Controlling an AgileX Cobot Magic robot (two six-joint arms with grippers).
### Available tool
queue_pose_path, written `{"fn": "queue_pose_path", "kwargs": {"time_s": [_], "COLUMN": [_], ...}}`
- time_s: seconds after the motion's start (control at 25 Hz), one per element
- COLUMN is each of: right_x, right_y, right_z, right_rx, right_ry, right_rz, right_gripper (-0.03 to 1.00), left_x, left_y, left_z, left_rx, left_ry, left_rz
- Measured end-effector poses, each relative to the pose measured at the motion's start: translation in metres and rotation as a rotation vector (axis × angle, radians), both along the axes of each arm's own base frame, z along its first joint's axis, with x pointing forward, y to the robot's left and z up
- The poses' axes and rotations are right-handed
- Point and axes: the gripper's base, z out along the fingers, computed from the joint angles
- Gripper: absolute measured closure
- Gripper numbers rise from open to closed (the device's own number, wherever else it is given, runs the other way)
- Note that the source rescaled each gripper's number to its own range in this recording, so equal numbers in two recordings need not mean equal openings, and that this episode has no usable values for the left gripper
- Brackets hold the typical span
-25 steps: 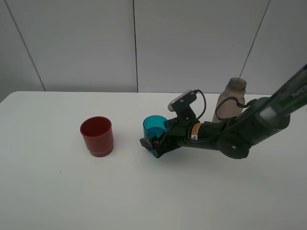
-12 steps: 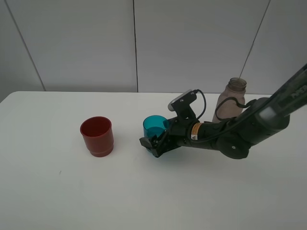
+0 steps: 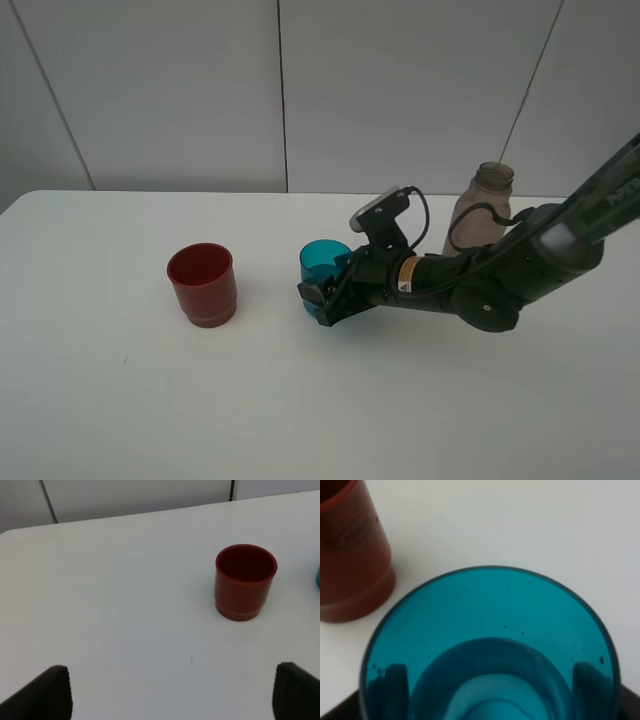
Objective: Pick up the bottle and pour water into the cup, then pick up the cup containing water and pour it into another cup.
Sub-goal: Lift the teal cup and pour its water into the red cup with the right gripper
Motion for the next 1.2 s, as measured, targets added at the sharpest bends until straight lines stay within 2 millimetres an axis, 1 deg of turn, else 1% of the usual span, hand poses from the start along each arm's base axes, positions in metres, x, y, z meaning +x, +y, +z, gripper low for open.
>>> {"fn": "queue_pose_path", "kwargs": {"time_s": [1.08,1.2], "right_x": [0.0001,0.0002], "right_y": [0.0,-0.0004], "right_z": [0.0001,0.0027], "right_rx": [0.001,-0.005], "right_ry": [0.0,-0.002], "right_rz": [-0.001,-0.003], "right_gripper": [0.88,0.88], "left_x": [0.0,0.0], "left_y": [0.0,0.0], "left_z": [0.0,0.0], "left_rx": [0.0,0.0], "left_ry": [0.0,0.0], "left_rz": [0.0,0.0]}}
